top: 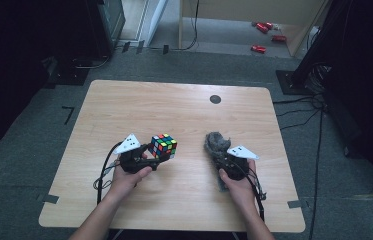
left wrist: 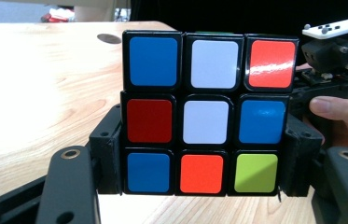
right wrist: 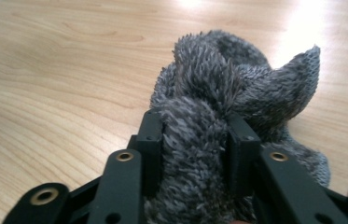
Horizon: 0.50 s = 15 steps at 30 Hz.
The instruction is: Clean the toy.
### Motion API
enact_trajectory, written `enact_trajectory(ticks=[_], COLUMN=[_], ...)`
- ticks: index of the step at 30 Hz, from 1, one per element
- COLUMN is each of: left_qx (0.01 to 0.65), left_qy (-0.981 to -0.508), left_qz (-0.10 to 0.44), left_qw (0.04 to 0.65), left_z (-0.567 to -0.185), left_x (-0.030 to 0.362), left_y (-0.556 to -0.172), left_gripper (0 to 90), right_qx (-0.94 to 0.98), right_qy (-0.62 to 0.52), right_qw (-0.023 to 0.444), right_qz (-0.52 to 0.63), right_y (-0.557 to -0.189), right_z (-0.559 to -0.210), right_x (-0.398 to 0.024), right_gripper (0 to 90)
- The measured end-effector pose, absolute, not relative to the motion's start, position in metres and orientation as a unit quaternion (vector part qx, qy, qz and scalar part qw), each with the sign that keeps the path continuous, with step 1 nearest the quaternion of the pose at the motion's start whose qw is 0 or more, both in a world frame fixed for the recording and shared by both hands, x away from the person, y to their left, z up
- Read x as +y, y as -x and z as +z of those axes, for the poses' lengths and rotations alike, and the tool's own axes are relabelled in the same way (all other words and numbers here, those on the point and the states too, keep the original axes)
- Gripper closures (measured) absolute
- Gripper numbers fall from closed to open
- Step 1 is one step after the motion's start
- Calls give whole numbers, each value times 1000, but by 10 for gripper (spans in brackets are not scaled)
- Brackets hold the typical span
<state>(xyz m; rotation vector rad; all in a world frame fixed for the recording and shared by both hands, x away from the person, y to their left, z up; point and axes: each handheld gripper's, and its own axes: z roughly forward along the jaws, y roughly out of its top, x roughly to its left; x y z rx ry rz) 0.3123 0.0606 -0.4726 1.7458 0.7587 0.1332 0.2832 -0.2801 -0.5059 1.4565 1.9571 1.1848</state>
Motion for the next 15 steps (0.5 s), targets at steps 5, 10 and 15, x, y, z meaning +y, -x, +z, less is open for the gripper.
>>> enact_trajectory(ticks=[5,10,15], left_qx=[329,331,334], left_qy=[-749,-750,-749], left_qz=[56,53,47], left_qw=[573,570,571], left_z=[-474,-474,-474], left_x=[61,61,61], left_y=[-314,-314,-315], left_gripper=[347,347,347], right_qx=[702,696,694], right_qy=[-509,-481,-439], right_qw=[212,235,248], right_qz=[450,479,515], right_y=[-282,-277,-271], right_z=[-503,-494,-481], right_x=[-280,-278,-271], right_gripper=[467,354,243])
